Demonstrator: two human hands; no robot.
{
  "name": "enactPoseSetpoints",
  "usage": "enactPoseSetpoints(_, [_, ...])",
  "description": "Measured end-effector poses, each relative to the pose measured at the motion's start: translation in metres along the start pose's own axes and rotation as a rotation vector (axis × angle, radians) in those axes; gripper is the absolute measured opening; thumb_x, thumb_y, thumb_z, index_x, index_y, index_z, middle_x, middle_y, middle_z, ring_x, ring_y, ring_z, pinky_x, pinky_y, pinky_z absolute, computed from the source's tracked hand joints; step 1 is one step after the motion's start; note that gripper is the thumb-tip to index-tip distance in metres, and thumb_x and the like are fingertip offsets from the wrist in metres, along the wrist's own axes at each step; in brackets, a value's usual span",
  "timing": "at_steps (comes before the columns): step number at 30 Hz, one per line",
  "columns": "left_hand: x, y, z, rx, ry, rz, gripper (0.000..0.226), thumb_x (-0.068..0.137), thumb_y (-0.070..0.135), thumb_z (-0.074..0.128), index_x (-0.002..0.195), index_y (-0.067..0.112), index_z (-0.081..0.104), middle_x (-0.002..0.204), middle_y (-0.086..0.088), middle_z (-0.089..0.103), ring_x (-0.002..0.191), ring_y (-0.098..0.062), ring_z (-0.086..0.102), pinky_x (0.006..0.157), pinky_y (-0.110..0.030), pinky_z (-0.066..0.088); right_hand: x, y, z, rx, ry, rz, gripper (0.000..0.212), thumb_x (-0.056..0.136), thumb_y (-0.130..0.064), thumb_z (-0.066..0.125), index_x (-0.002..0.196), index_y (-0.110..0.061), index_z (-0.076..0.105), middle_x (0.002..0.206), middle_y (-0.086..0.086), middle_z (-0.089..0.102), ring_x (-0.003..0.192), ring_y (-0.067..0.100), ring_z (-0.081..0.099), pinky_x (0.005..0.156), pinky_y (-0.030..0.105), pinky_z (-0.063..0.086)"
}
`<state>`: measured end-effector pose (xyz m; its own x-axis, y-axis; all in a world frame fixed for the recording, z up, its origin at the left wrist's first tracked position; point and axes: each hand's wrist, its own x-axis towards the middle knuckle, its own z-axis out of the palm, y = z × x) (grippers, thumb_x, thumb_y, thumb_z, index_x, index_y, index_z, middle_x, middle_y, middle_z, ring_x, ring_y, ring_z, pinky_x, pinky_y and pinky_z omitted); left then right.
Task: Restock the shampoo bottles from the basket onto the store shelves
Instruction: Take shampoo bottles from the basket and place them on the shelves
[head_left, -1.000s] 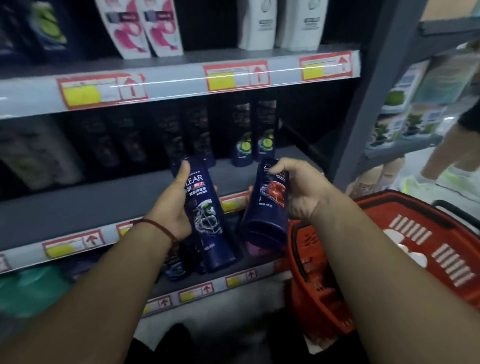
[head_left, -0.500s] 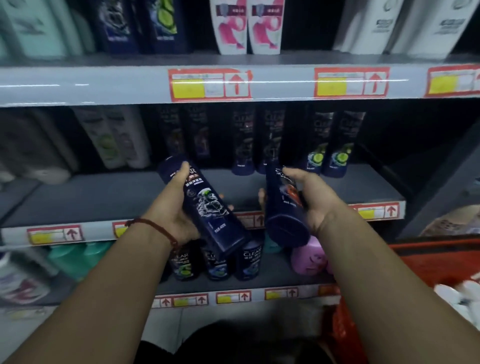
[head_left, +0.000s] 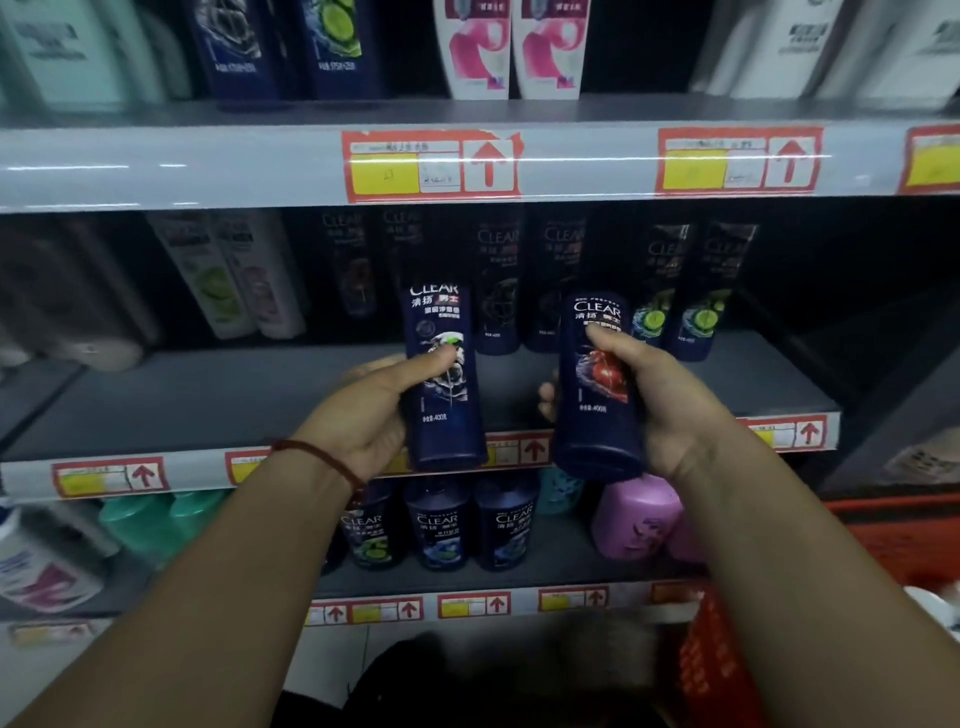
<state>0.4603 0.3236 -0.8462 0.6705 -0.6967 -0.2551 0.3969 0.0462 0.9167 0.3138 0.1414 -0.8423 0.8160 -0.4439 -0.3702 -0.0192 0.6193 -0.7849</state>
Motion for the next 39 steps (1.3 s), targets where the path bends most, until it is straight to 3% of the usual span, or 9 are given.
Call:
enactPoseSetpoints(5, [0.029,-0.008,0.022,-0.067,0.011,0.173,0.039,0.082,0.004,0.073,0.120,0.004,0.066,0.111,-0.014,0.073,0.096,-0.022,0.071,0.084,-0.037,0.059,0.006,-0.007,-0.015,-0.038,0.016,-0.076,0.054,0.074,-0.039,0.077,0.119,-0.010,0.070,0.106,0.012,0.073,0.087,0.026,0.074,0.075,0.038,0.061])
enactPoseSetpoints(8, [0.046,-0.009,0.036,-0.082,-0.019,0.244,0.035,0.084,0.000,0.071,0.119,0.004,0.064,0.112,-0.012,0.072,0.095,-0.018,0.071,0.079,-0.029,0.058,0.012,-0.010,-0.019,-0.078,0.012,-0.117,0.057,0.076,-0.036,0.076,0.124,-0.007,0.068,0.106,0.012,0.074,0.086,0.025,0.074,0.074,0.038,0.061])
enactPoseSetpoints(15, [0.085,-0.025,0.034,0.197,0.004,0.424,0.037,0.081,0.001,0.076,0.111,0.008,0.056,0.118,-0.008,0.069,0.111,-0.021,0.067,0.095,-0.035,0.054,0.023,-0.009,-0.030,-0.102,-0.030,-0.210,0.061,0.079,-0.027,0.077,0.131,-0.001,0.061,0.118,0.021,0.068,0.091,0.031,0.073,0.078,0.042,0.060])
enactPoseSetpoints(20, [0.085,-0.022,0.024,0.430,0.012,0.427,0.047,0.080,0.012,0.080,0.120,0.012,0.055,0.111,0.002,0.068,0.093,-0.005,0.070,0.076,-0.021,0.057,0.027,-0.009,-0.035,-0.105,-0.038,-0.236,0.048,0.080,-0.022,0.075,0.124,-0.007,0.066,0.114,0.019,0.070,0.092,0.032,0.072,0.076,0.042,0.059])
enactPoseSetpoints(24, [0.087,-0.037,0.019,0.654,0.076,0.381,0.067,0.072,0.012,0.086,0.130,0.019,0.053,0.106,0.005,0.067,0.093,-0.008,0.067,0.079,-0.023,0.056,0.029,-0.010,-0.037,-0.072,-0.031,-0.235,0.047,0.081,-0.021,0.074,0.125,-0.007,0.066,0.110,0.017,0.071,0.089,0.031,0.073,0.073,0.040,0.059])
enactPoseSetpoints(28, [0.092,-0.045,0.020,0.635,0.166,0.398,0.053,0.071,0.010,0.087,0.116,0.013,0.059,0.100,0.005,0.068,0.093,-0.008,0.067,0.082,-0.024,0.058,0.032,-0.011,-0.036,-0.045,-0.022,-0.239,0.053,0.080,-0.021,0.076,0.129,-0.006,0.063,0.109,0.015,0.072,0.091,0.032,0.073,0.073,0.039,0.059])
enactPoseSetpoints(33, [0.097,-0.048,0.027,0.666,0.253,0.454,0.042,0.073,0.015,0.086,0.108,0.016,0.062,0.091,0.009,0.068,0.082,0.002,0.065,0.070,-0.011,0.054,0.034,-0.010,-0.030,-0.023,-0.030,-0.237,0.049,0.082,-0.020,0.074,0.128,-0.006,0.064,0.109,0.016,0.072,0.091,0.032,0.073,0.074,0.040,0.060])
enactPoseSetpoints(39, [0.099,-0.050,0.030,0.658,0.310,0.486,0.042,0.071,0.015,0.088,0.103,0.015,0.061,0.083,0.013,0.064,0.073,0.007,0.061,0.066,-0.006,0.051,0.037,-0.008,-0.026,-0.066,-0.030,-0.230,0.053,0.083,-0.021,0.073,0.132,-0.004,0.061,0.125,0.021,0.067,0.100,0.036,0.069,0.078,0.043,0.061])
